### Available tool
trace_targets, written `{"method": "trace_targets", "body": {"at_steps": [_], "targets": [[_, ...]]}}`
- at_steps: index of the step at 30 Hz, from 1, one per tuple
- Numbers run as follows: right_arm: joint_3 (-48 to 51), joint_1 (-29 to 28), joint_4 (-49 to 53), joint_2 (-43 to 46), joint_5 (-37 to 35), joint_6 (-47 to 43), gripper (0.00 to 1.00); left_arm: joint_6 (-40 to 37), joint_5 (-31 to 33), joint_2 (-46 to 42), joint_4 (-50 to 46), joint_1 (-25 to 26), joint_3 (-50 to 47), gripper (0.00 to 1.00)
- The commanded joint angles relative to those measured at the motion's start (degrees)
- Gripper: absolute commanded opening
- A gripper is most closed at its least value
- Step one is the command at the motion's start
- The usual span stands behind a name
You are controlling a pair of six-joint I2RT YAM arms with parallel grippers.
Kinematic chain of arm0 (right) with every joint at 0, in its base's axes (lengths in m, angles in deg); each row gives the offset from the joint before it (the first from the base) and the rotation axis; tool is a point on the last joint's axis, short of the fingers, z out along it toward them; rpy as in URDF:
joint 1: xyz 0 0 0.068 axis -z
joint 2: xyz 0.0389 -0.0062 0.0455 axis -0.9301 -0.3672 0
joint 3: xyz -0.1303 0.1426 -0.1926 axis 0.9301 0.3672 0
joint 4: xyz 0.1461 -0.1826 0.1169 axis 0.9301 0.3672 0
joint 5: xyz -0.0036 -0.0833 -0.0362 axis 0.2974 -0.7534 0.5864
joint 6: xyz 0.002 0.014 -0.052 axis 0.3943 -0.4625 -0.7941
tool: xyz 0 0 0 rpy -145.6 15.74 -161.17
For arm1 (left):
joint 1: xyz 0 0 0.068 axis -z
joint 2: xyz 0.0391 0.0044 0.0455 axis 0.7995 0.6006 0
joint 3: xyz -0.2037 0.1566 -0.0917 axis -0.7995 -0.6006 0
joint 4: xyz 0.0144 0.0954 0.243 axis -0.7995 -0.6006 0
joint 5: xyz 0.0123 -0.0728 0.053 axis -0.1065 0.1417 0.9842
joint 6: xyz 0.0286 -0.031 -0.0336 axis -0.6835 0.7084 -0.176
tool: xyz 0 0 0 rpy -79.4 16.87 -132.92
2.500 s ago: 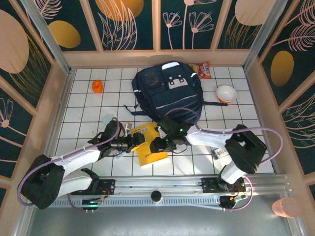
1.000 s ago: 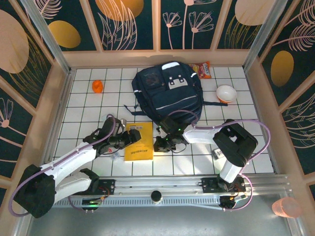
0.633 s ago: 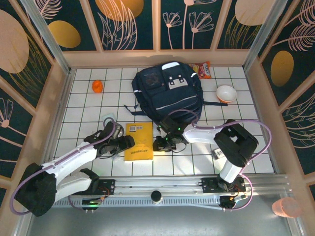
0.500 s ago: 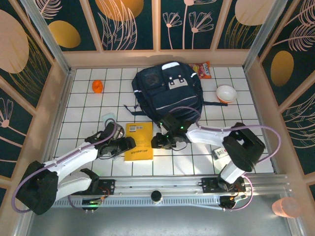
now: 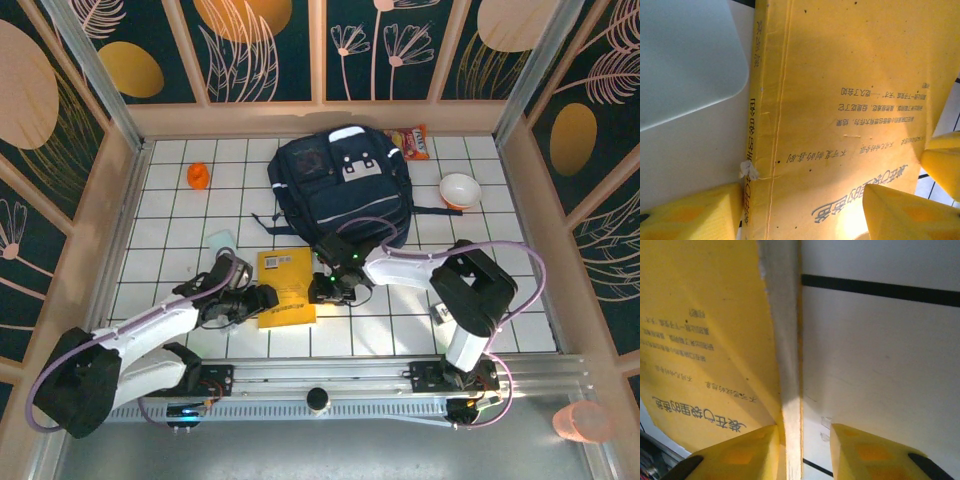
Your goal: Pack the student bag
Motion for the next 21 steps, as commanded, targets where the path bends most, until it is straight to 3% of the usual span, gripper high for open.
{"method": "trace_targets", "body": {"at_steps": [1,4,7,12,17,21], "targets": [[2.7,-0.3,-7.0,-2.7,5.9,0.2,0.25,2.2,-7.5,0.3,6.7,0.1,-2.1,0.64],[2.6,-0.2,-10.2,-2.8,9.7,-0.6,0.21,3.4,-10.5,-0.3,11.1,0.1,-2.5,0.64],[3.1,0.3,-15.0,0.6,14.1,0.1,0.21,2.8,-9.5,-0.5,9.7,0.2,-1.6,0.64],[4.6,1.8,-22.5,6.1,18.3,3.6,0.30,1.5,-6.8,2.4,7.1,0.1,-2.1,0.63],[7.3,4.2,-26.5,10.6,19.4,6.6,0.36,0.0,-4.7,2.3,4.9,0.1,-0.8,0.63],[8.7,6.1,-26.3,11.1,18.4,8.3,0.46,-0.4,-4.4,2.6,4.8,0.2,-0.6,0.63]]}}
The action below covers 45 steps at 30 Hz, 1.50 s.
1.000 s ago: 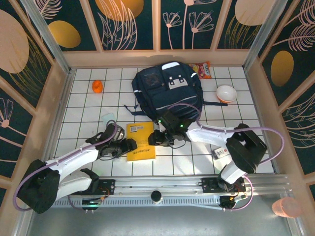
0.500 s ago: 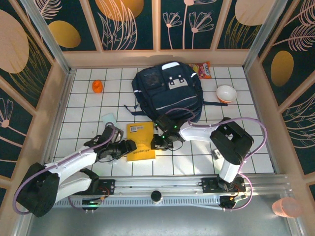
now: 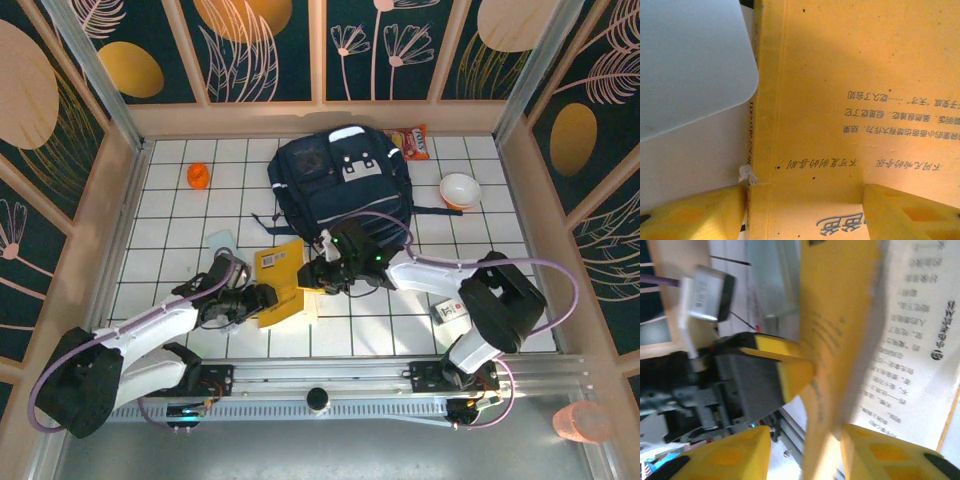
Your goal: Pack the student bag
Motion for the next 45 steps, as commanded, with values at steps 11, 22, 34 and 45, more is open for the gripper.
{"method": "trace_targets", "body": {"at_steps": [11,22,34,45], "targets": [[-5.7,1.7,14.1,-4.8,-9.5,-3.2,0.53,-0.3,-3.0,2.4,5.1,1.1,-0.6,0.62],[-7.0,-2.4,14.4,-13.2,-6.1,-3.8,0.53,1.0,-6.6,2.3,11.1,1.1,-1.0,0.60],[-2.1,-0.7,-1.4,-11.0,4.5,-1.5,0.14,6.6,-13.7,-6.1,23.0,1.0,-2.1,0.63],[-1.2,1.6,-1.4,-6.7,3.7,-1.0,0.22,0.9,-8.5,-4.7,15.8,1.1,1.7,0.28]]}}
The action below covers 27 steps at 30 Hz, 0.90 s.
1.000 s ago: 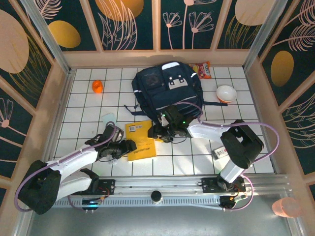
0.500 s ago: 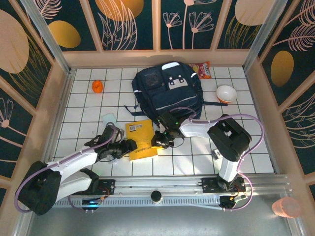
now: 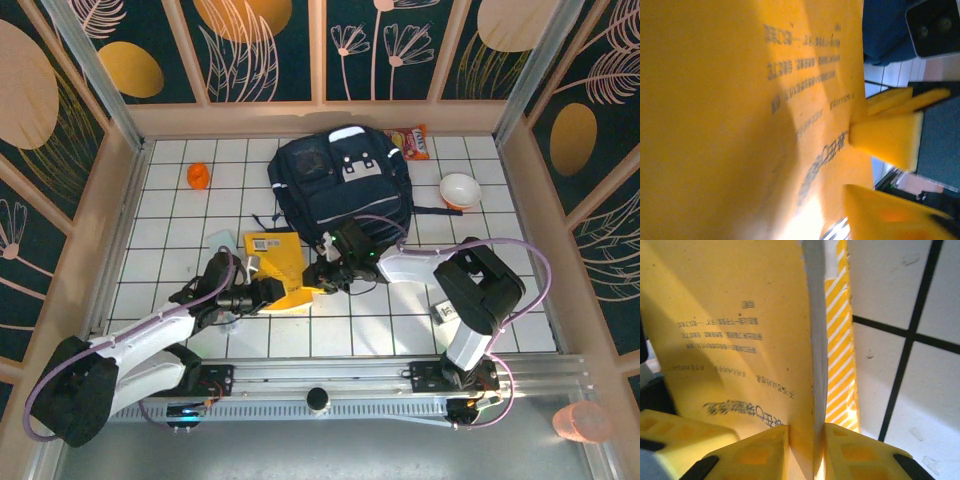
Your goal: Pack the student bag
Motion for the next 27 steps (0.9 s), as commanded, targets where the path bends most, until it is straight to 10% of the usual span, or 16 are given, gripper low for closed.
{"method": "trace_targets", "body": {"at_steps": [1,4,13,18,27], "targets": [[0.0,-0.5,0.9,2.6,1.1,-2.0,0.25,-4.4,3.3,-1.6,-1.4,0.6,5.4,0.17],[-0.5,0.6,6.3,7.0,-4.9,-3.8,0.41,-9.3,8.6,-4.2,-6.2,0.6,8.3,0.00],[-4.3,4.1,15.4,33.0,-26.2,-17.5,0.59,-49.9,12.9,-2.9,-11.4,0.6,23.1,0.00],[-7.8,11.4,17.1,43.4,-23.0,-19.7,0.72,-87.7,10.2,-4.3,-4.3,0.6,23.1,0.00],[-16.5,13.7,26.9,52.1,-18.5,-48.9,0.84,-111.7,10.7,2.0,-3.3,0.6,29.9,0.00]]}}
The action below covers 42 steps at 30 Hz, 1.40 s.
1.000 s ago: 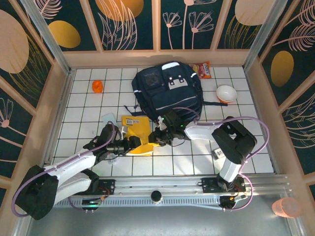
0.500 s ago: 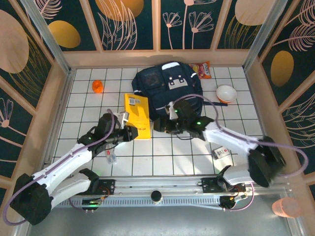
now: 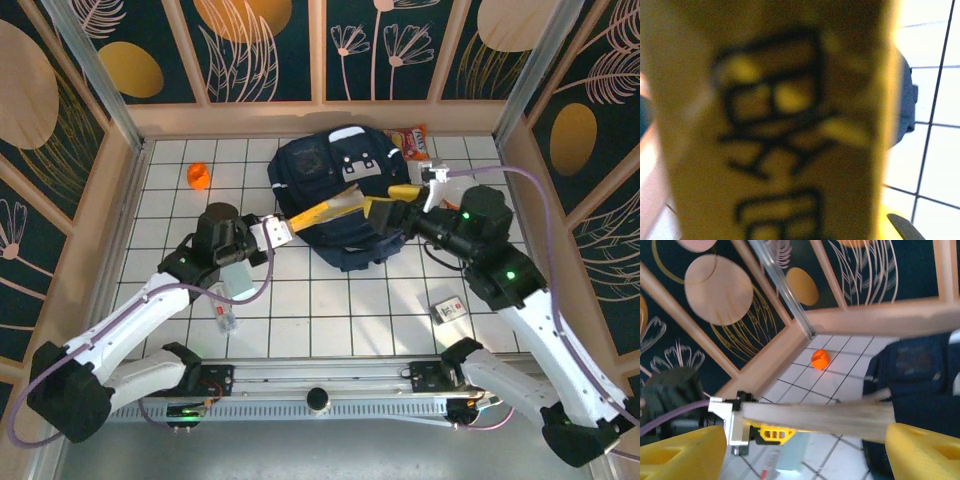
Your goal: Pack the student bag
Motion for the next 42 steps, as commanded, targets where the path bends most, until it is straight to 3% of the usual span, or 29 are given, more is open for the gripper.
{"method": "trace_targets", "body": {"at_steps": [1,5,10,20,21,22,23,24,25,27,28,30,34,38,42], "targets": [[-2.8,0.0,6.1,1.2,1.4,-19.6,0.85,-12.0,-4.6,0.0,2.7,0.0,4.4,0.00],[-5.5,-1.2,10.6,-1.3,2.5,-37.4,0.83,-10.1,-9.8,0.7,1.3,0.0,6.0,0.00],[-5.0,-6.3,10.8,-5.4,-5.1,-54.4,0.82,-8.3,-13.1,1.7,-0.1,0.0,7.3,0.00],[-7.2,-9.1,8.9,-12.5,-6.3,-63.6,0.79,-4.8,-17.3,4.5,0.0,0.1,10.3,0.00],[-7.5,-9.2,9.2,-13.3,-6.7,-64.0,0.73,-4.2,-17.9,4.7,0.2,0.0,10.5,0.00],[-7.8,-9.5,9.4,-14.2,-7.4,-64.7,0.59,-2.9,-18.1,5.0,0.5,0.1,10.9,0.00],[-7.9,-9.7,9.1,-14.7,-8.9,-65.5,0.39,-1.4,-17.8,5.2,1.0,0.1,10.9,0.02],[-7.4,-10.0,7.5,-14.9,-12.4,-66.5,0.09,1.6,-17.0,5.4,1.4,0.1,10.9,0.13],[-6.4,-10.0,5.2,-14.4,-16.5,-67.3,0.00,6.3,-15.7,5.4,2.6,0.0,10.9,0.34],[-3.0,-9.7,-0.7,-12.3,-22.9,-70.6,0.00,17.9,-10.8,4.6,6.1,0.1,10.9,0.64],[-0.6,-9.5,-4.8,-10.7,-25.6,-72.9,0.00,23.6,-8.2,4.1,6.4,0.0,10.9,0.70],[3.1,-8.7,-11.3,-8.4,-28.9,-78.3,0.00,35.1,-4.4,3.1,6.1,0.0,10.9,0.78],[6.9,-7.0,-20.0,-8.4,-33.6,-87.0,0.00,62.5,0.7,1.6,5.6,0.0,9.7,0.81],[8.8,-7.7,-24.9,-9.5,-34.4,-93.1,0.00,85.5,-1.8,1.5,7.0,0.0,7.5,0.83],[11.1,-10.3,-28.9,-9.4,-33.1,-96.1,0.00,108.2,-7.2,2.2,17.2,0.0,2.9,0.85]]}}
